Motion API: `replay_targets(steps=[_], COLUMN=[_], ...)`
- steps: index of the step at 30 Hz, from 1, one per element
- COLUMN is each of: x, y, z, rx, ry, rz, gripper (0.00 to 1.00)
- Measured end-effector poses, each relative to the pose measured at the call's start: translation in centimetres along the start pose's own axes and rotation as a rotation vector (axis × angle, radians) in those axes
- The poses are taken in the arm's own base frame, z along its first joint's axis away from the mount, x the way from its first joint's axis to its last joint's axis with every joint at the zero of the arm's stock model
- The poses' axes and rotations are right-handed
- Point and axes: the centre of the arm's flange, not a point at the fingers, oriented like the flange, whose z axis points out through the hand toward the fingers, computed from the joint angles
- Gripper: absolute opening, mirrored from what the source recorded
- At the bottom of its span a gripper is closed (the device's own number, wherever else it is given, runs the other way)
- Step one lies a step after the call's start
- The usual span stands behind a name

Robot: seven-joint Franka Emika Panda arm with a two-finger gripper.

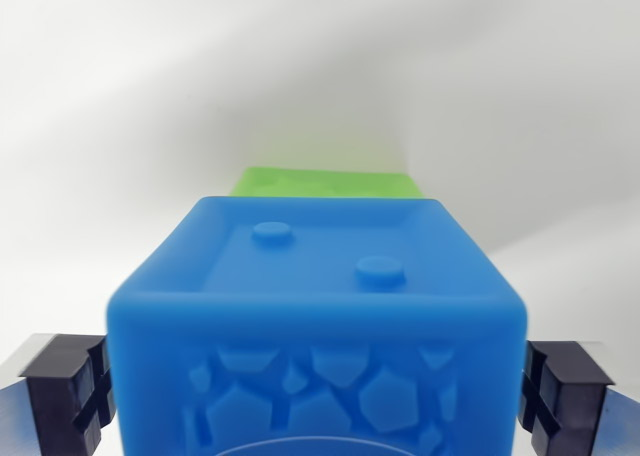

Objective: Stack cube

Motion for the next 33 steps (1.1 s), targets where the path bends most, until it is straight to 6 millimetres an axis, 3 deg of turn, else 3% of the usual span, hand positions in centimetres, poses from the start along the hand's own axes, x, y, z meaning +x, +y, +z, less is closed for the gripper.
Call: replay_targets(steps=[15,33], x=[0.0,0.0], y=[-0.1,-0.1], z=[-1.6,-6.9], rx=[0.004,0.006], ry=[-0.002,-0.004], rz=[0.001,0.001], gripper=[1.0,1.0])
